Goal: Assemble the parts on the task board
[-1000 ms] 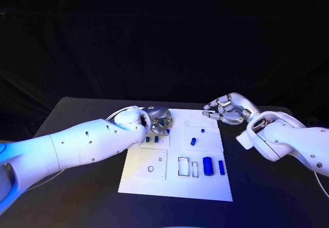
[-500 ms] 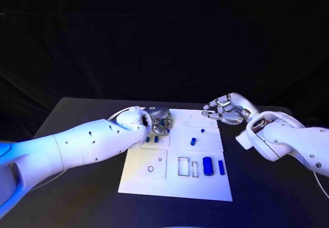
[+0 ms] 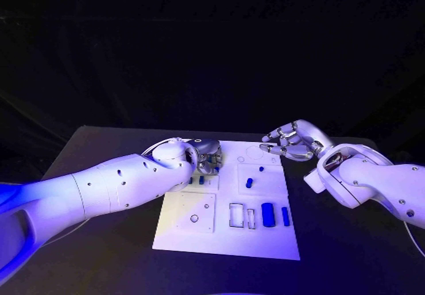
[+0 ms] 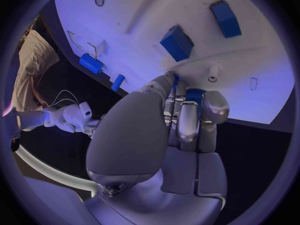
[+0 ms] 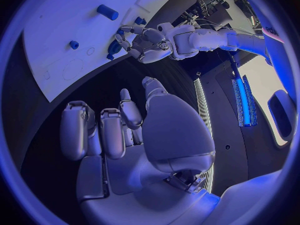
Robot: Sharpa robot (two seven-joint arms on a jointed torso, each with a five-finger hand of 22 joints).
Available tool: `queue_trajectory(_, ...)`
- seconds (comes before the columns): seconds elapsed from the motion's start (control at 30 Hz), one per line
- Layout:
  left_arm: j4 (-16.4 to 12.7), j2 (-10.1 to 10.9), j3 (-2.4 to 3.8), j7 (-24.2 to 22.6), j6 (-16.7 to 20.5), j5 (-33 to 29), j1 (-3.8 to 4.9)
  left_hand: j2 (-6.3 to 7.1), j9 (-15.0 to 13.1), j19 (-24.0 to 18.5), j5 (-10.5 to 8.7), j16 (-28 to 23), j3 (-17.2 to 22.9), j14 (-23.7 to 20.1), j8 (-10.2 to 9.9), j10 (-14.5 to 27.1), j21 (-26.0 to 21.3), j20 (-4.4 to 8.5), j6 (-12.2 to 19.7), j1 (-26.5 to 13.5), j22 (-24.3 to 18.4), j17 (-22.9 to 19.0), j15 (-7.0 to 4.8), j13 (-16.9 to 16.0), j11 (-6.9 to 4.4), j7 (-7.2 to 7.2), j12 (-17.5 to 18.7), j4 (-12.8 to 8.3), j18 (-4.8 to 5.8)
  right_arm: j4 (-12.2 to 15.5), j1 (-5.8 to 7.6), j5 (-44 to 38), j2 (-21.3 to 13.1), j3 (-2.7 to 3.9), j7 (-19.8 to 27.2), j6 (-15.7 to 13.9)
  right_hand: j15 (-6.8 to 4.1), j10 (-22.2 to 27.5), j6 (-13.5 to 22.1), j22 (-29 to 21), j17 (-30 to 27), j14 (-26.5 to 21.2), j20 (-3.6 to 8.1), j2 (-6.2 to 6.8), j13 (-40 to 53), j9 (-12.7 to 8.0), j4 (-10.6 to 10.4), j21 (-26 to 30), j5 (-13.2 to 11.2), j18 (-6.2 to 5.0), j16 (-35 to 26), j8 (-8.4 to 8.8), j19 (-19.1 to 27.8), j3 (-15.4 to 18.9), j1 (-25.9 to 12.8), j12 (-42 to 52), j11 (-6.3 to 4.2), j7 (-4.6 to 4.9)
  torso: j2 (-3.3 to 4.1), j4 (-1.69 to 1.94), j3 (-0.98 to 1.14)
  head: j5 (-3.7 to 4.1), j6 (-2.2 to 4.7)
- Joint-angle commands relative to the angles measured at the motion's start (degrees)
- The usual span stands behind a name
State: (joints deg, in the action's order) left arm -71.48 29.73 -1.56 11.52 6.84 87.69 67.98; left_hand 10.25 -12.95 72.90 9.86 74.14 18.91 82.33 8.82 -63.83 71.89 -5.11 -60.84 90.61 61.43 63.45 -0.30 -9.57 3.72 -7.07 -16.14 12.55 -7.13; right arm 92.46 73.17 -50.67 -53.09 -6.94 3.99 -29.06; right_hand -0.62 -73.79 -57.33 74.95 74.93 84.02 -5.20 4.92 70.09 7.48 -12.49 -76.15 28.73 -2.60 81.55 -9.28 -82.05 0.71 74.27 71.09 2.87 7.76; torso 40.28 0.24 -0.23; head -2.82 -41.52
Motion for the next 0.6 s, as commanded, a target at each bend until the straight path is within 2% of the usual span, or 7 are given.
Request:
queue_trajectory(0.03, 0.1, -0.3, -0.04, 0.0, -2.5, 0.0, -0.13, -0.37, 0.1, 0.5, 0.22, 0.3, 0.5, 0.4, -0.4, -0.7, 0.5, 0.01, -0.7, 0.0, 0.3, 0.0, -0.17, 0.1, 0.0, 0.0, 0.4, -0.2, 0.9, 0.0, -0.06, -0.3, 0.1, 0.0, 0.5, 0.8, -0.49, 0.2, 0.3, 6.9, 1.8, 2.6, 0.06, -0.6, 0.1, 0.1, 0.1, 0.3, 0.3, -0.88, -0.1, -0.39, 0.5, 0.4, 0.0, 0.0, 0.14, -0.02, 0.01, -0.01, 0.01, -0.03, -0.08)
queue_trajectory(0.33, 0.3, -0.3, -0.04, 0.1, -3.1, 0.1, -0.16, -1.07, 0.4, 0.7, 0.27, 0.8, 2.5, 0.6, -0.6, -2.6, 1.2, 0.22, -2.3, 0.7, 1.2, 0.0, -0.42, 0.3, -0.29, 0.01, 1.3, -1.8, 1.01, 0.0, -0.06, -0.3, 0.1, 0.0, 0.6, 0.8, -0.49, 0.2, 0.3, 6.9, 1.8, 2.6, 0.06, -0.64, 0.1, 0.1, 0.1, 0.3, 0.3, -0.89, -0.2, -0.42, 0.5, 0.4, 0.0, 0.0, 0.13, -0.04, -0.02, 0.07, -0.01, 0.09, 0.1)
queue_trajectory(0.6, 0.0, -0.1, 0.1, -0.6, 0.4, -0.2, -0.18, -1.3, 0.8, 1.6, 0.29, 1.5, 5.0, 0.9, -0.9, -4.6, 2.7, 0.46, -3.9, 1.1, 3.1, 0.1, -0.61, 0.3, -0.44, -0.08, 2.2, -4.0, 1.36, -0.1, -0.09, -0.2, 0.2, 0.0, 0.7, 0.7, -0.49, 0.2, 0.3, 6.9, 1.8, 2.6, 0.06, -0.64, 0.1, 0.1, 0.1, 0.3, 0.3, -0.89, -0.2, -0.42, 0.5, 0.4, 0.0, 0.0, 0.13, -0.04, 0.0, 0.02, 0.0, 0.04, 0.31)
